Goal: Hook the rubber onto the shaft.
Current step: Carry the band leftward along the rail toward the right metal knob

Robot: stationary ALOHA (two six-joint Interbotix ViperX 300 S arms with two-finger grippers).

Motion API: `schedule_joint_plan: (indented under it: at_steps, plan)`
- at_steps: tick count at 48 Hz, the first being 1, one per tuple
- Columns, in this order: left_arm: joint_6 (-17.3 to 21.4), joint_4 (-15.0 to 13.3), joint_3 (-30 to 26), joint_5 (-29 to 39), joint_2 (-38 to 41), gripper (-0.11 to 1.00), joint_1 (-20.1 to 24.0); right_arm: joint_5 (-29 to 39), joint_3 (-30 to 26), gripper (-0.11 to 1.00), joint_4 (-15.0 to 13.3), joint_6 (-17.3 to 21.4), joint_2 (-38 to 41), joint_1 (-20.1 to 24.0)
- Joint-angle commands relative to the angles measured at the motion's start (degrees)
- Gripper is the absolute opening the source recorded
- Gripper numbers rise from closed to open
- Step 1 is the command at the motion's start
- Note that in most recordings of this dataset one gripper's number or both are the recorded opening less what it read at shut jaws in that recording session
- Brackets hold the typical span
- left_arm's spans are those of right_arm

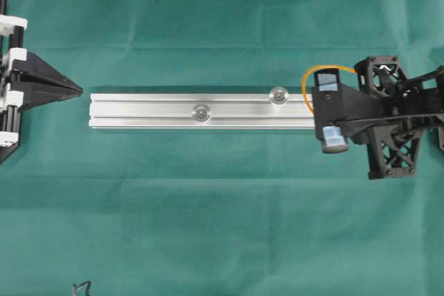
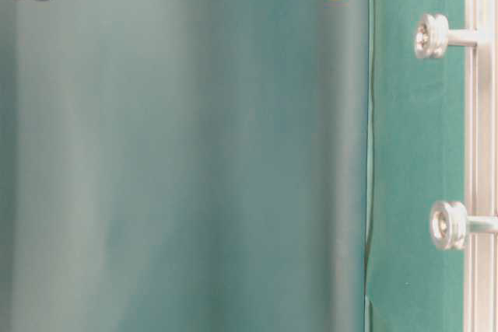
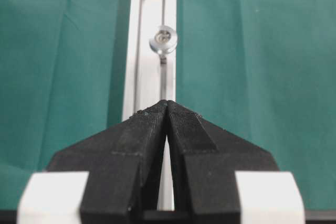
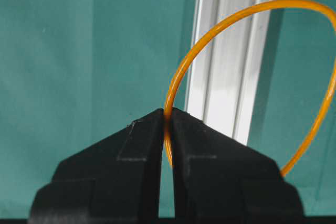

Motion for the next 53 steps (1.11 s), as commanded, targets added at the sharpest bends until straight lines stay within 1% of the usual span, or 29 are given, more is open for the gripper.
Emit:
schedule_joint_plan:
  at_steps: [1, 29, 36, 53]
  plan:
    - [0.0, 0.1, -1.9, -0.3, 0.4, 0.00, 0.0, 0.0, -2.5, 0.07, -0.8, -0.2, 0.7, 0.0]
    - [-0.1, 0.1, -1.9, -0.3, 0.4, 0.00, -0.1, -0.2, -14.4, 0.07, -1.8, -0.6, 12.0, -1.1]
    - [0.0, 0.1, -1.9, -0.2, 0.4, 0.00, -0.1, -0.3, -15.9, 0.07, -1.8, -0.6, 13.2, -1.1]
    - [0.0, 0.1, -1.9, -0.2, 0.4, 0.00, -0.1, -0.2, -15.9, 0.07, -1.8, -0.6, 13.4, -1.1]
